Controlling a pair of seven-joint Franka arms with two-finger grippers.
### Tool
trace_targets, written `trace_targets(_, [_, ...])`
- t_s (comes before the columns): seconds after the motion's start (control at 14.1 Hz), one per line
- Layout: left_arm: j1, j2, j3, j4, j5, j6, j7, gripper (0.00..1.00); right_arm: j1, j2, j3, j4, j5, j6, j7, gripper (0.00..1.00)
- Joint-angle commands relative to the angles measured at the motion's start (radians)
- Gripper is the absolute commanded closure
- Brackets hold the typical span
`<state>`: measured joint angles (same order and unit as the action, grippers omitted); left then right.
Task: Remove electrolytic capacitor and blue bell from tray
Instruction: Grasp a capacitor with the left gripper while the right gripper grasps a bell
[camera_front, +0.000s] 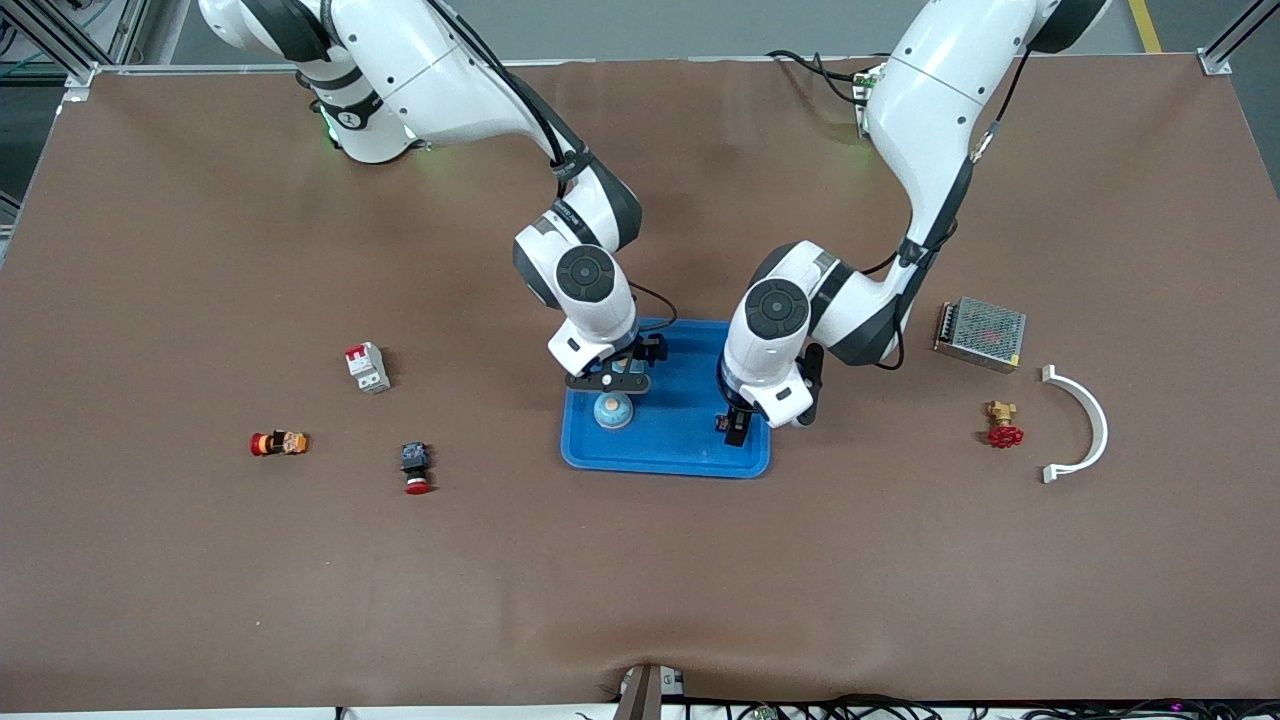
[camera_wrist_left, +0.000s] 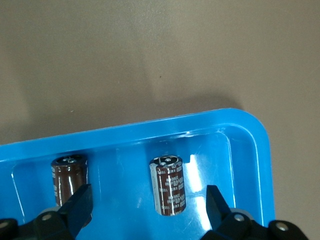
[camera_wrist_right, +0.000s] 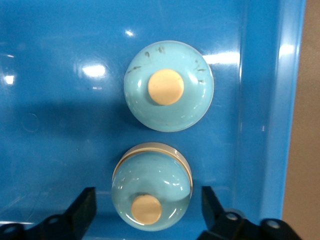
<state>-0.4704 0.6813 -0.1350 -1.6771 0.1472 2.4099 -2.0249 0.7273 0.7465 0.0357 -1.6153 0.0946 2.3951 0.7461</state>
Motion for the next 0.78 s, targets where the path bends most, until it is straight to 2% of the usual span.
trace_targets(0.0, [-0.004, 0.012, 0.005, 0.017, 0.028, 0.008, -0.024, 0.0, 0.011, 0.01, -0.01, 0.011, -0.016, 0.007, 0.016, 0.25])
trace_targets(0.14, [-0.005, 0.023, 0.005, 0.025, 0.028, 0.009, -0.024, 0.0, 0.011, 0.011, -0.01, 0.011, -0.016, 0.007, 0.016, 0.42])
trace_targets(0.35, [-0.008, 0.056, 0.006, 0.059, 0.028, 0.014, -0.023, 0.0, 0.011, 0.013, -0.01, 0.012, -0.016, 0.007, 0.016, 0.57])
trace_targets(0.71, [-0.011, 0.079, 0.008, 0.073, 0.042, 0.029, -0.024, 0.0, 0.0, -0.001, -0.01, 0.02, -0.013, -0.011, 0.01, 0.58])
